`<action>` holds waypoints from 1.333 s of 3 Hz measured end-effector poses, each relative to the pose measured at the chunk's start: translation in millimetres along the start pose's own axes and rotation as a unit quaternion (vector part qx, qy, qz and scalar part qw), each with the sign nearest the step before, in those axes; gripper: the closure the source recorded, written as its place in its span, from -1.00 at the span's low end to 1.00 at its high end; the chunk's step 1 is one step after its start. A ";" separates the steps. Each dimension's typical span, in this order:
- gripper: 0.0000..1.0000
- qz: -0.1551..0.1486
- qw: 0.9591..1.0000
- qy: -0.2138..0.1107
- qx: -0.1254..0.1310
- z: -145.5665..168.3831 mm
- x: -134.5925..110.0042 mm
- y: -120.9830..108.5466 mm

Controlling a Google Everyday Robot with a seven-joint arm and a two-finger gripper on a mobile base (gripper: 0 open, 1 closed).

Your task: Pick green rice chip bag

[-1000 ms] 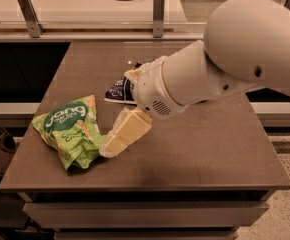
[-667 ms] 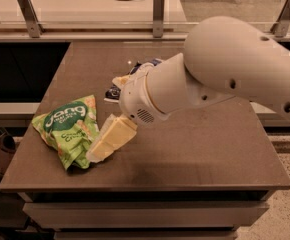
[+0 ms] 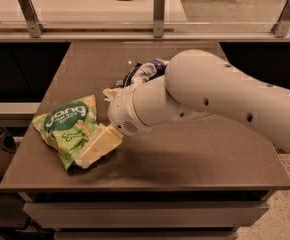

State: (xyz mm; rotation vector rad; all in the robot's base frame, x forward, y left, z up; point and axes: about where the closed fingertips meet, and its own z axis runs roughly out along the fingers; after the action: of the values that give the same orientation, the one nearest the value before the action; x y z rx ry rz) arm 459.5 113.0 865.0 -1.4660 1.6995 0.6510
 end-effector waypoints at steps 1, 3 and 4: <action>-1.00 -0.005 1.000 -0.008 -0.001 11.7 -7.1 11.7; -1.00 0.000 0.999 -0.029 -0.019 54.6 -7.3 22.1; -0.67 0.000 0.999 -0.030 -0.021 56.6 -6.8 22.1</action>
Offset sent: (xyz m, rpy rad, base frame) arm -0.0174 0.0577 -0.0222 0.0431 0.0015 0.0348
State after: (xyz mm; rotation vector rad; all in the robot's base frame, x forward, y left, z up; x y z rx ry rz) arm 451.2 166.3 836.4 -1.4606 1.6488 0.7267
